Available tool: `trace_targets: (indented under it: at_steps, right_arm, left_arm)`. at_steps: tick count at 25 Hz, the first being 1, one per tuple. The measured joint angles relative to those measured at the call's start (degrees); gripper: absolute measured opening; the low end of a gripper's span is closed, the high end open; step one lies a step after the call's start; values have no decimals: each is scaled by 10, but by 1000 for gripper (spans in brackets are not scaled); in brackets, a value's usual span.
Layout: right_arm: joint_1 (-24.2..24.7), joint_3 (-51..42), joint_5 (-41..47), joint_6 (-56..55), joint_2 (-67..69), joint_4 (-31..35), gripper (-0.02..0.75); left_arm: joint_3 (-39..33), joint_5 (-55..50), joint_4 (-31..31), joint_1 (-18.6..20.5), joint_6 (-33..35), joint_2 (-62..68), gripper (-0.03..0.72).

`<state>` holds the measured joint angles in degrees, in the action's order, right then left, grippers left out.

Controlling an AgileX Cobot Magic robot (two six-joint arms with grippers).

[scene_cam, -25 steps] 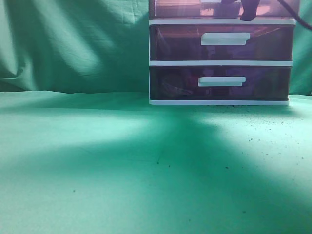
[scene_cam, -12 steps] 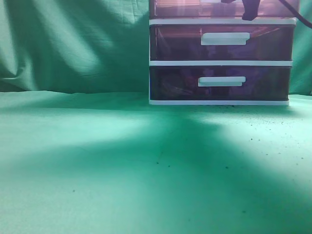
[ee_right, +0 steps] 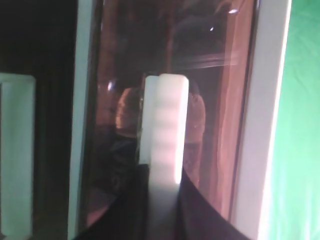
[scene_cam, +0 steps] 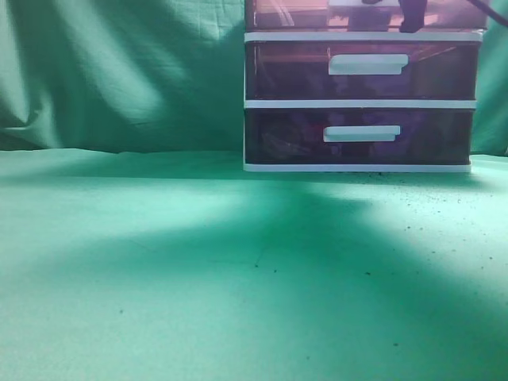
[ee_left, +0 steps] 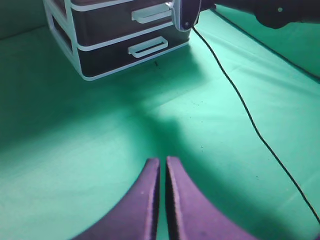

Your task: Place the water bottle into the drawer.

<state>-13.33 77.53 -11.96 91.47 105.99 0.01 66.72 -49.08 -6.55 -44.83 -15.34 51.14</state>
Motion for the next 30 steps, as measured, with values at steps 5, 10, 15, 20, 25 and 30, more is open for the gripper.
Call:
trace_targets:
  at_steps: [5, 10, 15, 20, 25, 30]
  right_arm:
    - [1, 7, 1, -18, 4, -26, 141]
    - [1, 14, 36, -33, -5, -27, 385]
    - [-5, 16, 92, -70, -14, -15, 498]
    - [-15, 17, 136, -88, -24, 19, 524]
    - [-27, 17, 213, -92, -62, 64, 524]
    - [-43, 17, 283, -96, -114, 101, 524]
  left_arm:
    - [0, -3, 1, 0, 1, 0, 0]
    - [0, -6, 1, 0, 1, 0, 0]
    - [0, -11, 0, 0, 1, 0, 0]
    - [0, -16, -19, 0, 1, 0, 0]
    - [0, -18, -29, 0, 1, 0, 0]
    - [0, -20, -30, 0, 1, 0, 0]
